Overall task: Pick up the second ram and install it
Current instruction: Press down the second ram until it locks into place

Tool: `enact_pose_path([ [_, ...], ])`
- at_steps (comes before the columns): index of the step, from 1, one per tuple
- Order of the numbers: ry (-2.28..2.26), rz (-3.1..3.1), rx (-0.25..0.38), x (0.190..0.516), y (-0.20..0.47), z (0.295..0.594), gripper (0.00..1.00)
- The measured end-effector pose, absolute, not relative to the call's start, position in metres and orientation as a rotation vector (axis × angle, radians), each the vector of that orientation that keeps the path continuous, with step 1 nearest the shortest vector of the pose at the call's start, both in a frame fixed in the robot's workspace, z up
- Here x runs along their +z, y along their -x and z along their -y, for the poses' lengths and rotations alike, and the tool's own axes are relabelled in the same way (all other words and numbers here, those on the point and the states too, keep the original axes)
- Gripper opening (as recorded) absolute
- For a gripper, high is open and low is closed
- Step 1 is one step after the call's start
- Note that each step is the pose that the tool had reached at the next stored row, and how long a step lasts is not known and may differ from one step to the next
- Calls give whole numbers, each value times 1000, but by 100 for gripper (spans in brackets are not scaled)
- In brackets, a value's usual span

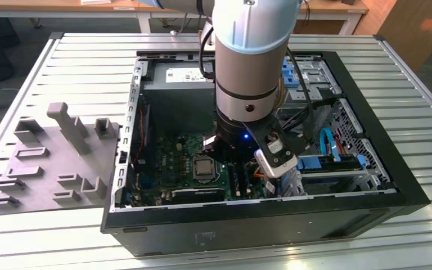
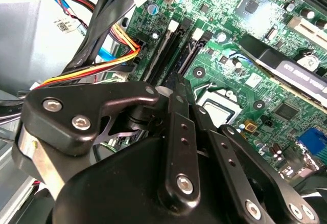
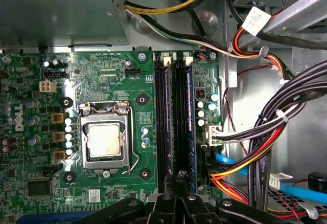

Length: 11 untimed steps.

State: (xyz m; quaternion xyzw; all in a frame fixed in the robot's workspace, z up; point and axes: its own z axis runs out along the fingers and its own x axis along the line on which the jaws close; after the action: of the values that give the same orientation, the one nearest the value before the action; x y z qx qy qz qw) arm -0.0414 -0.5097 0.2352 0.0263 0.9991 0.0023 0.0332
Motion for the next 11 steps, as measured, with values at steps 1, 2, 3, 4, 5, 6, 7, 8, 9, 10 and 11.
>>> enact_pose_path([
  [1, -81, -3074, 7, 235, 41, 510, 11],
  [2, -81, -3074, 7, 235, 41, 510, 11],
  [3, -81, -3074, 7, 235, 41, 510, 11],
  [4, -81, -3074, 7, 234, 41, 510, 11],
  [5, -81, -3074, 7, 233, 41, 510, 11],
  [6, -81, -3074, 7, 232, 41, 510, 11],
  [7, -81, -3074, 7, 232, 41, 510, 11],
  [8, -81, -3074, 7, 232, 41, 510, 11],
  [9, -81, -3074, 7, 232, 41, 510, 11],
  [10, -81, -3074, 7, 232, 41, 510, 11],
  [11, -81, -3074, 7, 232, 41, 510, 11],
])
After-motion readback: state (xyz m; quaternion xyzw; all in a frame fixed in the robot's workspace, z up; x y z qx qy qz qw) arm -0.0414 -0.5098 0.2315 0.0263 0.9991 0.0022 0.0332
